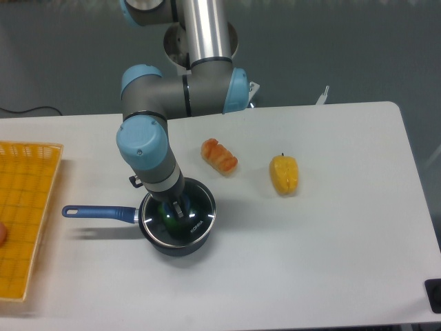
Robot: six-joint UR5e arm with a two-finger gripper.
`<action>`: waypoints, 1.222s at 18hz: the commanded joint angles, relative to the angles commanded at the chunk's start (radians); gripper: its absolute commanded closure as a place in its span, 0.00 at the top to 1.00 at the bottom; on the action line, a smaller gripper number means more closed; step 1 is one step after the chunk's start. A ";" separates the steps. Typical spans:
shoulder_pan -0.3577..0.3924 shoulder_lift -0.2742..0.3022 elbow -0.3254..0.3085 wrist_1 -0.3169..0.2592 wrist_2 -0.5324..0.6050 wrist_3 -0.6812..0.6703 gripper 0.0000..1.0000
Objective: Close the pot lid
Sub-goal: 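Keep the gripper on the lid knob, resting the lid on the pot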
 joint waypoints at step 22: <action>-0.008 -0.012 -0.003 0.005 0.009 -0.002 1.00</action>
